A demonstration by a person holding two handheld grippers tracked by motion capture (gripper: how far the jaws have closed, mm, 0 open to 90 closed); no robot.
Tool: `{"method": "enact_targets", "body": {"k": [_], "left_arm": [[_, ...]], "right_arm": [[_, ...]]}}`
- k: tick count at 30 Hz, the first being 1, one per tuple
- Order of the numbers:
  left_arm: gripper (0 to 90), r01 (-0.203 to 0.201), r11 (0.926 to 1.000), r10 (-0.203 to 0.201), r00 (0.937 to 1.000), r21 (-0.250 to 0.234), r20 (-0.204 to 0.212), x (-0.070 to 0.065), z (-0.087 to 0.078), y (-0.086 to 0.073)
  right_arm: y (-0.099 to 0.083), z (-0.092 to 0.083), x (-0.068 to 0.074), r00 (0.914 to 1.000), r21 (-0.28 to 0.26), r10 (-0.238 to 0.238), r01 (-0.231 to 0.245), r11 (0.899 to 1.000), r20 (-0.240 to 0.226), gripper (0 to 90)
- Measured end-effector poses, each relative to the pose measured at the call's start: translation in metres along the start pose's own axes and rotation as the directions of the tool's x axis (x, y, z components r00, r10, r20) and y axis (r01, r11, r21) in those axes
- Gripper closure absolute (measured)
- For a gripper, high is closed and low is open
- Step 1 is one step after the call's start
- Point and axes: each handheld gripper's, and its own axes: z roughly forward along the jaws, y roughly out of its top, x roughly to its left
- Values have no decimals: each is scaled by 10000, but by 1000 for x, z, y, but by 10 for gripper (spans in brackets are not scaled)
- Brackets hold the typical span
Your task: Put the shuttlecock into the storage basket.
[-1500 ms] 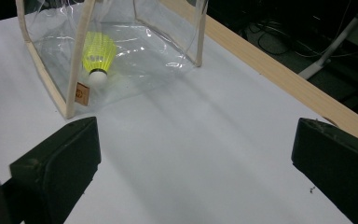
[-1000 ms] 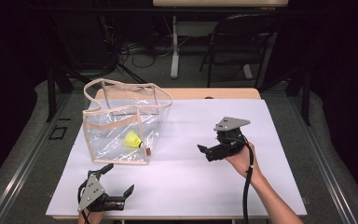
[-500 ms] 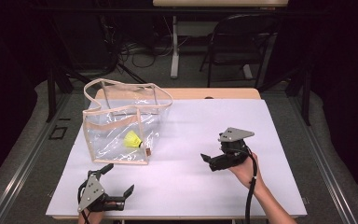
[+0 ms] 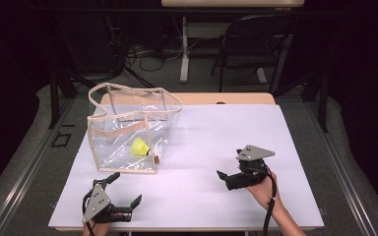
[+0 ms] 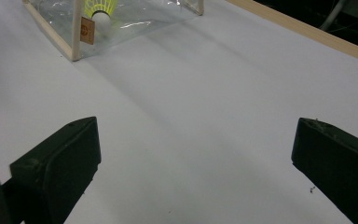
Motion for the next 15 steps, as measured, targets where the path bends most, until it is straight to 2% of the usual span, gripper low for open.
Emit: {"method": "enact_targets", "body": {"k": [11, 15], "left_arm": [[2, 26, 10000, -26, 10000, 9, 7, 0, 0, 0], [2, 14, 10000, -14, 10000, 13, 4, 0, 0, 0]], "right_arm": [[-21, -9, 4, 9998, -412, 54, -47, 9991, 178, 3], [-28, -11, 5, 9996, -517, -98, 112, 9986, 272, 3]]}}
